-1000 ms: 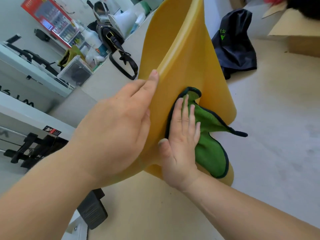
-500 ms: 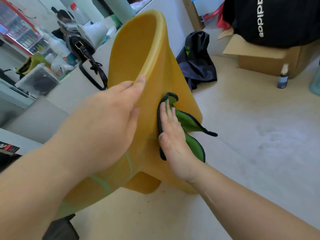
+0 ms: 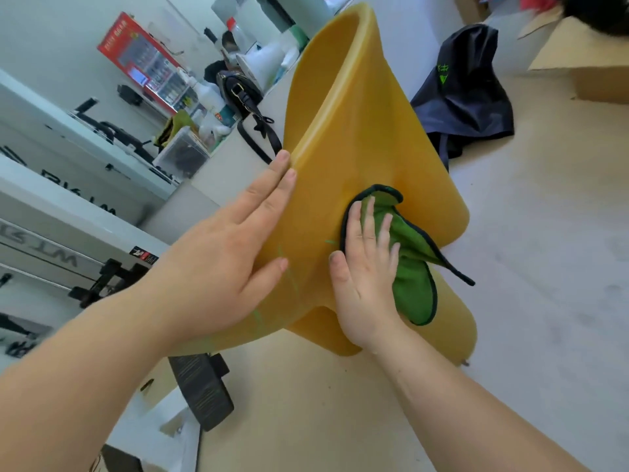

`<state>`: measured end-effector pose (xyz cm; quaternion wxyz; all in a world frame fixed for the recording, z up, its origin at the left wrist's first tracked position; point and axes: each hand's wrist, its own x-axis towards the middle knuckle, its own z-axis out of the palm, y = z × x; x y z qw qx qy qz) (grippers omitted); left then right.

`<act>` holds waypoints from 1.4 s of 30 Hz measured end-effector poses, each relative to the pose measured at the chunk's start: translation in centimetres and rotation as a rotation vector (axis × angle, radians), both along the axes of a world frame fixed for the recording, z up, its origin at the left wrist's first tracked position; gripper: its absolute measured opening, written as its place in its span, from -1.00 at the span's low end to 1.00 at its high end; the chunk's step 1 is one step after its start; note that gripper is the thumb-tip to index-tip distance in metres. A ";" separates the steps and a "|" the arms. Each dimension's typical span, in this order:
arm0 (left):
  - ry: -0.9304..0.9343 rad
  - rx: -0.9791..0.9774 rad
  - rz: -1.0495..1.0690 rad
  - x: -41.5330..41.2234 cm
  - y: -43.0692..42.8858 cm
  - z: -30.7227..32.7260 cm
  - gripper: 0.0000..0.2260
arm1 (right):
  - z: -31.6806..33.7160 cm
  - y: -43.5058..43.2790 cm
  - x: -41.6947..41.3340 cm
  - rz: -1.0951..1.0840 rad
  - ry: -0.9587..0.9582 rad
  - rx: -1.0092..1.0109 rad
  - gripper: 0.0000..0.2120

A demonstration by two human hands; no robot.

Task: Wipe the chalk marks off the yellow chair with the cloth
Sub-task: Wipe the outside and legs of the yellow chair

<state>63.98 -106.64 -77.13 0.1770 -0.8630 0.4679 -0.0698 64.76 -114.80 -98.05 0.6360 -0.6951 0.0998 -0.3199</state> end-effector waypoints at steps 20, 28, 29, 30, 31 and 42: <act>0.040 -0.162 -0.157 1.8 1.8 -1.2 -0.27 | -8.3 2.9 1.3 -0.296 0.448 0.591 -0.27; -0.097 -0.204 -0.134 0.3 1.9 -1.9 -0.25 | 2.7 8.6 0.4 -0.176 -0.102 0.082 -0.21; -0.105 -0.191 -0.131 0.3 1.9 -1.9 -0.25 | 1.9 8.1 0.6 -0.184 -0.117 0.060 -0.26; -0.106 -0.180 -0.128 0.3 1.8 -1.9 -0.24 | 0.4 7.2 0.9 -0.221 -0.090 0.015 -0.33; -0.099 -0.172 -0.126 0.4 1.7 -1.9 -0.24 | -1.8 6.3 1.3 -0.272 -0.036 -0.023 -0.38; -0.086 -0.206 -0.152 0.7 1.9 -2.0 -0.28 | -3.1 4.1 1.1 -0.240 0.371 0.453 -0.15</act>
